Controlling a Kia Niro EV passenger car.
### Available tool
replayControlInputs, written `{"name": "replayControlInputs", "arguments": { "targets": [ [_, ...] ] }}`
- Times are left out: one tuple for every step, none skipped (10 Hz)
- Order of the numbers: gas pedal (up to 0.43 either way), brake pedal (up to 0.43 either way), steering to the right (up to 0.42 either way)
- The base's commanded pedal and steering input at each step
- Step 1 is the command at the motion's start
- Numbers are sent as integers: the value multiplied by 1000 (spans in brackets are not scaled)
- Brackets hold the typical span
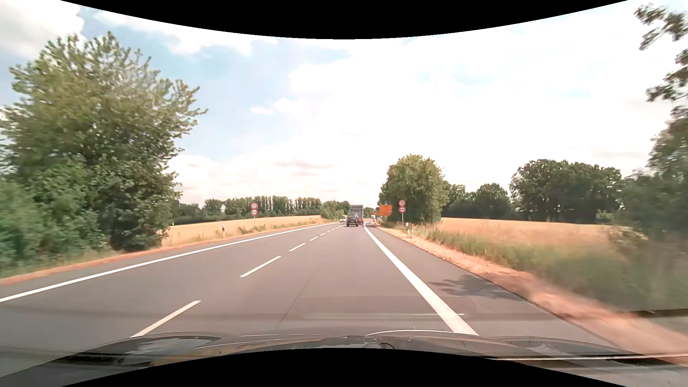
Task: Follow the waypoints while adhering to traffic rules and regulations
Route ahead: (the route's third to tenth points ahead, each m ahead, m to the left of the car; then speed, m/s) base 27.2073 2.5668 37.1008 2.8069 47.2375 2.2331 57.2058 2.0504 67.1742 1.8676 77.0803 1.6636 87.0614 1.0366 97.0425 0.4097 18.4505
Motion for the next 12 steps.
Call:
{"name": "replayControlInputs", "arguments": {
  "targets": [
    [157, 0, 1],
    [157, 0, 1],
    [157, 0, 1],
    [110, 0, 1],
    [20, 0, 1],
    [0, 0, 0],
    [0, 0, 1],
    [0, 0, 1],
    [87, 0, 1],
    [118, 0, 1],
    [118, 0, 1],
    [118, 0, 1]
  ]
}}
